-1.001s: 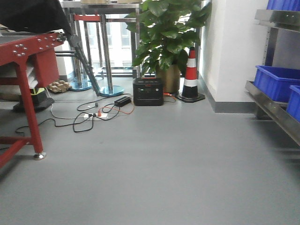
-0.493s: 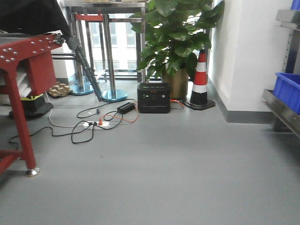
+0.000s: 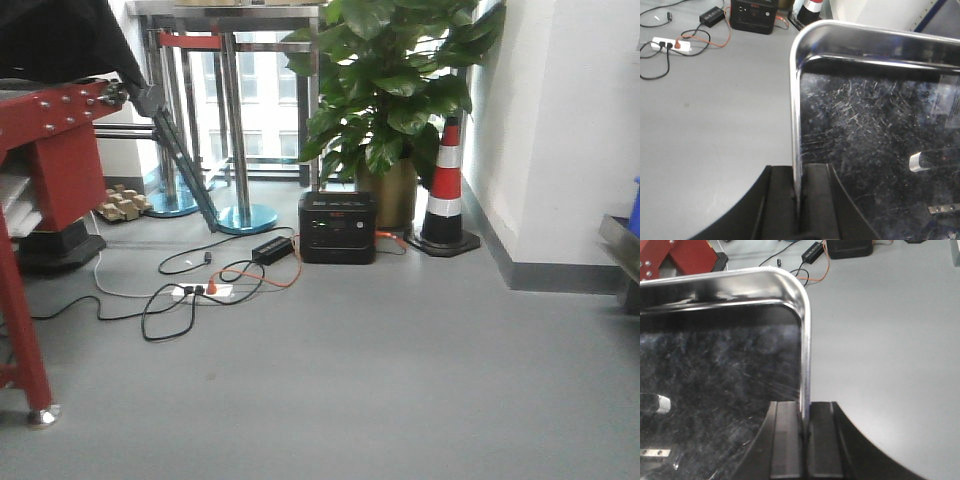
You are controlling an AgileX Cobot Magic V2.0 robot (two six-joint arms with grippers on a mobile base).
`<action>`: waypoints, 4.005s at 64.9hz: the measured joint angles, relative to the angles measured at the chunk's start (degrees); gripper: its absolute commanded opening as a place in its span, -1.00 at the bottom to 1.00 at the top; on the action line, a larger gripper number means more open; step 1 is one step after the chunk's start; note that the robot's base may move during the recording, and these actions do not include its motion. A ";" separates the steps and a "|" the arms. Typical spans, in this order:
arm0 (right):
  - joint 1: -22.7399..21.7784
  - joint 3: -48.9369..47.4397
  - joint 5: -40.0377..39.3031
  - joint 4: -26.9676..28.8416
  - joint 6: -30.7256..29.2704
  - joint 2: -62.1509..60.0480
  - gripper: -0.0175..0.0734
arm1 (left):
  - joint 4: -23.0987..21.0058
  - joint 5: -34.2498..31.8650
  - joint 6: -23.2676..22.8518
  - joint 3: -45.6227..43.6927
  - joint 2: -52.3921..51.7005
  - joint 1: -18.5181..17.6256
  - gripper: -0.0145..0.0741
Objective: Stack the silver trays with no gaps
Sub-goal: 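Drive toward the potted plant and cone while holding the tray, then turn the base back toward the shelf of blue bins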
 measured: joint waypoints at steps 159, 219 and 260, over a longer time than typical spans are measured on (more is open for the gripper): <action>0.00 0.00 -1.83 0.56 0.00 0.21 -0.76 | 4.62 -1.62 0.00 0.00 0.00 -0.21 -0.71; 0.00 0.00 -2.02 0.56 0.00 0.21 -0.76 | 4.76 -1.88 0.00 0.00 0.00 -0.21 -0.71; 0.00 0.00 -2.02 0.56 0.00 0.10 -0.76 | 5.00 -2.09 0.00 0.00 0.00 -0.21 -0.71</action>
